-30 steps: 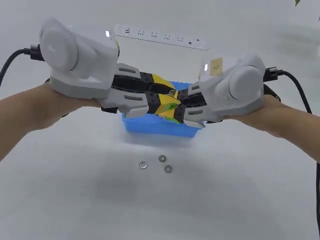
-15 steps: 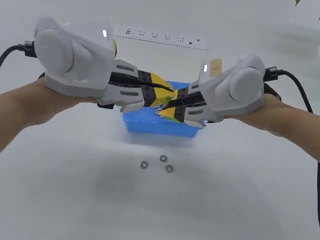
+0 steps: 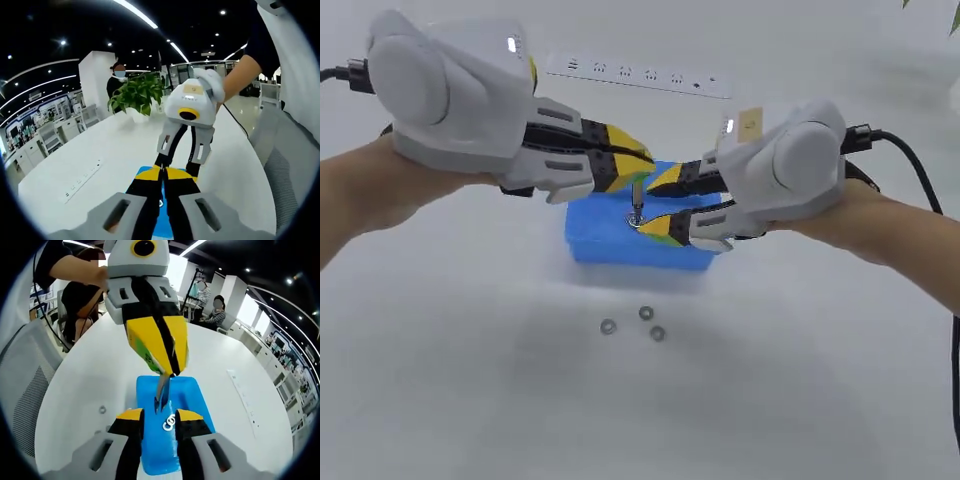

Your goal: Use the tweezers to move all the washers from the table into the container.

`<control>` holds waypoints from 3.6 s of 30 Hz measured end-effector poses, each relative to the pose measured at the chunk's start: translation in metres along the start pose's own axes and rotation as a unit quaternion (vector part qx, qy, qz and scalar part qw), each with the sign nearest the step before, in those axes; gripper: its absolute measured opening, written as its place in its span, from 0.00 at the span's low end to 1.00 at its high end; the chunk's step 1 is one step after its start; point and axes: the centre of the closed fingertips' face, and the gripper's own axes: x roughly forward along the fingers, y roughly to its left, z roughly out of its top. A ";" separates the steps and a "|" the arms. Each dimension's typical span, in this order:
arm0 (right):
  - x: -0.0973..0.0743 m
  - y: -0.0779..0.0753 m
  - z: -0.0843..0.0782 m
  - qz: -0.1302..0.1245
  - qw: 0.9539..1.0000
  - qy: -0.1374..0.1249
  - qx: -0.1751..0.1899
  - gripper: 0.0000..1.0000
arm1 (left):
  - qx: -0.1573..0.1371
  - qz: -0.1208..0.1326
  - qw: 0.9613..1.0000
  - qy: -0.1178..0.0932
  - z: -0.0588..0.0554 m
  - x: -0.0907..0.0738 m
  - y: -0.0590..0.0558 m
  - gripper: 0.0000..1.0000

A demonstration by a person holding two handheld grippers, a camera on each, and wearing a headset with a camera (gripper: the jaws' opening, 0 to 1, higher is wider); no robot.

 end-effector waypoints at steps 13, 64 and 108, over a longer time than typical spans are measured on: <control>-0.027 -0.009 0.006 -0.047 0.998 -0.032 0.038 0.41 | 0.011 0.020 1.000 -0.002 0.012 -0.022 0.000 0.04; -0.096 0.122 -0.055 -0.072 0.973 -0.081 0.205 1.00 | -0.028 -0.017 0.999 0.003 -0.032 -0.035 -0.093 0.05; -0.083 0.122 -0.048 -0.059 0.968 -0.089 0.229 0.95 | -0.041 -0.041 0.998 0.030 -0.047 -0.028 -0.096 0.05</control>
